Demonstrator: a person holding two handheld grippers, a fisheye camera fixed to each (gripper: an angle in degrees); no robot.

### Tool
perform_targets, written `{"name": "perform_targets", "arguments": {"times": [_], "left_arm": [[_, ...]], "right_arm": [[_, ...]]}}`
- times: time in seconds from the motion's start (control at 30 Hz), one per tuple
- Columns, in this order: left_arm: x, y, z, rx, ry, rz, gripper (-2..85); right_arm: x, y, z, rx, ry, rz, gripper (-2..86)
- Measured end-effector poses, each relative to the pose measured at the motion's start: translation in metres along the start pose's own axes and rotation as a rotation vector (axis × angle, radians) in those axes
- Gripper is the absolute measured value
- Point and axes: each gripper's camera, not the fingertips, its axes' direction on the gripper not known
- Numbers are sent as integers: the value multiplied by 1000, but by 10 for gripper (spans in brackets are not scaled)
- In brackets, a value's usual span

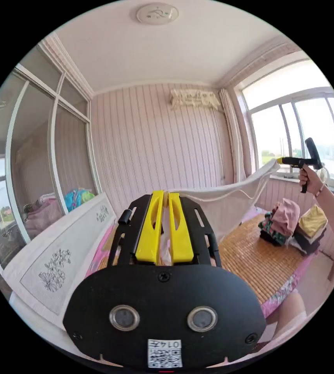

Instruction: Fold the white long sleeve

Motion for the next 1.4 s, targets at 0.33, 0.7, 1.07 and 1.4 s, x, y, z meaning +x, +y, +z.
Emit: {"name": "perform_targets", "arguments": {"times": [0.33, 0.7, 1.07, 1.4], "left_arm": [[47, 434, 126, -832, 184, -180, -8], [63, 597, 115, -1165, 139, -71, -10], [3, 647, 77, -1122, 209, -267, 17], [-19, 693, 41, -1111, 128, -334, 40]], "right_arm": [[90, 386, 173, -476, -126, 653, 0], [93, 522, 197, -836, -38, 825, 0], [95, 541, 193, -845, -41, 837, 1], [122, 563, 175, -731, -24, 1061, -1]]}}
